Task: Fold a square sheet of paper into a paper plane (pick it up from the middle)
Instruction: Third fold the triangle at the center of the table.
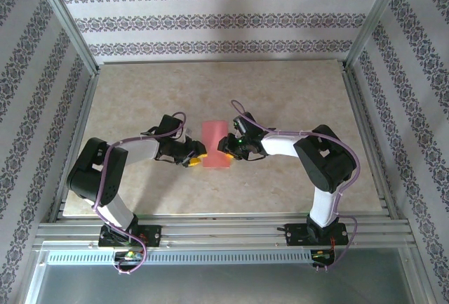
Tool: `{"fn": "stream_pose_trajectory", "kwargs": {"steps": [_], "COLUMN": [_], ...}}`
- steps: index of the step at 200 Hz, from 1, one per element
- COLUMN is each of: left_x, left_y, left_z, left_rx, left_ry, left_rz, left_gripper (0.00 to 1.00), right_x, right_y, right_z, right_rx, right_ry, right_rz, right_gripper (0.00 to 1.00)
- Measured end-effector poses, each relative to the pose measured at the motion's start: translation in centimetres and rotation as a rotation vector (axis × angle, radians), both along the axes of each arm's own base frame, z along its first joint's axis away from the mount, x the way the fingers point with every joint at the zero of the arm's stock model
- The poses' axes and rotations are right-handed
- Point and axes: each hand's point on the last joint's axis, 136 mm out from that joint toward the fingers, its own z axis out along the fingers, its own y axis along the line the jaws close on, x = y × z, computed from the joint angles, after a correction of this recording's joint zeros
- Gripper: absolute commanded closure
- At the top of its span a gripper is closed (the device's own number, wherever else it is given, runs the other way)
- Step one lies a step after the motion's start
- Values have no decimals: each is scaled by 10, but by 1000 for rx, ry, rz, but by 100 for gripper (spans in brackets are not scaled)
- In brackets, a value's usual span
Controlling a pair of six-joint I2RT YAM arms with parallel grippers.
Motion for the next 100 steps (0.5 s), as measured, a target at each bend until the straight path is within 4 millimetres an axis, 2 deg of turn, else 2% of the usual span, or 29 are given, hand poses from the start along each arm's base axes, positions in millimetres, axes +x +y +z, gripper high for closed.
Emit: {"fn": "stream_pose_trajectory", "kwargs": {"steps": [50,71,100], "left_x": [2,2,5], "left_y": [-9,-11,-12], "left_z": [-7,-9,-8], "left_rx": [5,8,4], "left_ry": [19,26,22], "left_rz": [-21,-24,-23], "left_gripper": [57,53,58], "right_x": [0,0,-1], "right_y": [0,0,0], "right_z": [0,0,0], "right_rx": [9,10,14], "right_ry": [1,1,0], "right_rz": [2,3,4], "right_gripper": [62,62,62]}}
